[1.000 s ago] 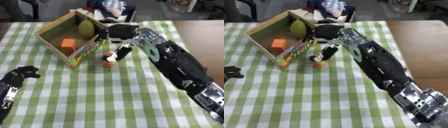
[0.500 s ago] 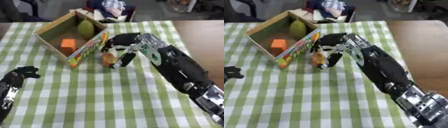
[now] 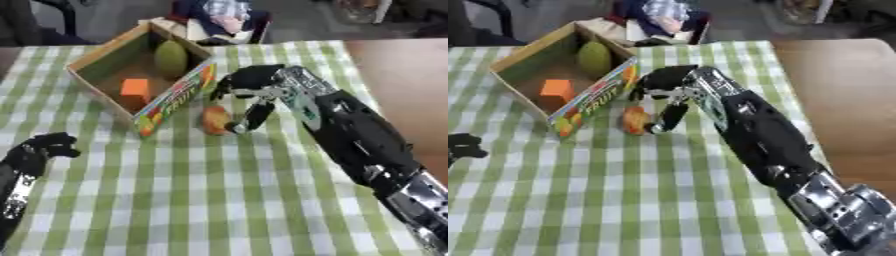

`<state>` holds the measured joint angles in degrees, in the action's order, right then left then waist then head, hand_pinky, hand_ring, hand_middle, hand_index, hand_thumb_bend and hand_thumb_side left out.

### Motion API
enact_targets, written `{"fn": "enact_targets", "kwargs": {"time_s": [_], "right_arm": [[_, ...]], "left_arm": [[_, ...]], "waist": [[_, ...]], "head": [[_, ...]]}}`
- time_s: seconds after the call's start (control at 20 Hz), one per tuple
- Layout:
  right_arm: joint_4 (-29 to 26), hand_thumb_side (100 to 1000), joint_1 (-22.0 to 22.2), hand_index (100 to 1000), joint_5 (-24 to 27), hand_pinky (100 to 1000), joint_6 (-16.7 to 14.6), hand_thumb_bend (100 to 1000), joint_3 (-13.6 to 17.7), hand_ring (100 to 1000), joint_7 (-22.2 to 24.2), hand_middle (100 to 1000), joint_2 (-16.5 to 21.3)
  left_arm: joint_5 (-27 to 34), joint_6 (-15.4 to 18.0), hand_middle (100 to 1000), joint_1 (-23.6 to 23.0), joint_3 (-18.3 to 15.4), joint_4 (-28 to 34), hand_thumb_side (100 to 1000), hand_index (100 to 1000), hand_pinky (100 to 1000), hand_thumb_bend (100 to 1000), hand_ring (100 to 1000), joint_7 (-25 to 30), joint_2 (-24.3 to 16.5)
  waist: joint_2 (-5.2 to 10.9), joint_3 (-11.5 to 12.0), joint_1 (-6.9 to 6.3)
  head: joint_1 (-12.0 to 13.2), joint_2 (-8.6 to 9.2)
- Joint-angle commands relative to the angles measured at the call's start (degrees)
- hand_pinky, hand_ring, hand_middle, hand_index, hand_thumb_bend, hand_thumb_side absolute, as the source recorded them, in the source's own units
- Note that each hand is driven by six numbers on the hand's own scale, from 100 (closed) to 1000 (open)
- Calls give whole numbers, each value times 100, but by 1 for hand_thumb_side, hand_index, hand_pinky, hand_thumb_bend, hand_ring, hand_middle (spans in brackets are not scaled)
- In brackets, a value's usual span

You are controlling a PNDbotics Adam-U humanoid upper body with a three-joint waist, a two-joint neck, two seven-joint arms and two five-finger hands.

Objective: Pick up objects on the table and place them in the box.

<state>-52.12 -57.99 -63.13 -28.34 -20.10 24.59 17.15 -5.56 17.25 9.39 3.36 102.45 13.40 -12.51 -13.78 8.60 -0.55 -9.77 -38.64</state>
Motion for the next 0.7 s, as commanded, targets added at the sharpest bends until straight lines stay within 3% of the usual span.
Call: {"fn": "enact_targets", "kwargs": {"time_s": [0.05, 0.3, 0.45, 0.7], "right_arm": [[121, 380, -155, 856, -280, 799, -32, 242, 93, 798, -191, 721, -61], [256, 288, -158, 682, -470, 762, -108, 190, 148, 747, -575, 533, -141], [212, 213, -198, 523, -445, 732, -78, 122, 186, 703, -854, 459, -157], [55, 163, -330, 481, -275, 715, 31, 100, 214, 683, -1158, 443, -181]], "left_arm": [[5, 8, 712, 22, -46, 72, 900, 829, 855, 100, 682, -7, -86], [7, 6, 712, 19, -47, 68, 901, 829, 855, 100, 682, -7, -84], [8, 5, 712, 19, -44, 64, 900, 829, 855, 100, 682, -1, -81], [15, 6, 712, 19, -47, 69, 899, 829, 855, 100, 682, -1, -81]], "waist": [[81, 17, -13], [87, 25, -5], [93, 19, -1], [98, 16, -7]], "head": [[-27, 80], [-31, 84], [-32, 87], [-40, 93]]}}
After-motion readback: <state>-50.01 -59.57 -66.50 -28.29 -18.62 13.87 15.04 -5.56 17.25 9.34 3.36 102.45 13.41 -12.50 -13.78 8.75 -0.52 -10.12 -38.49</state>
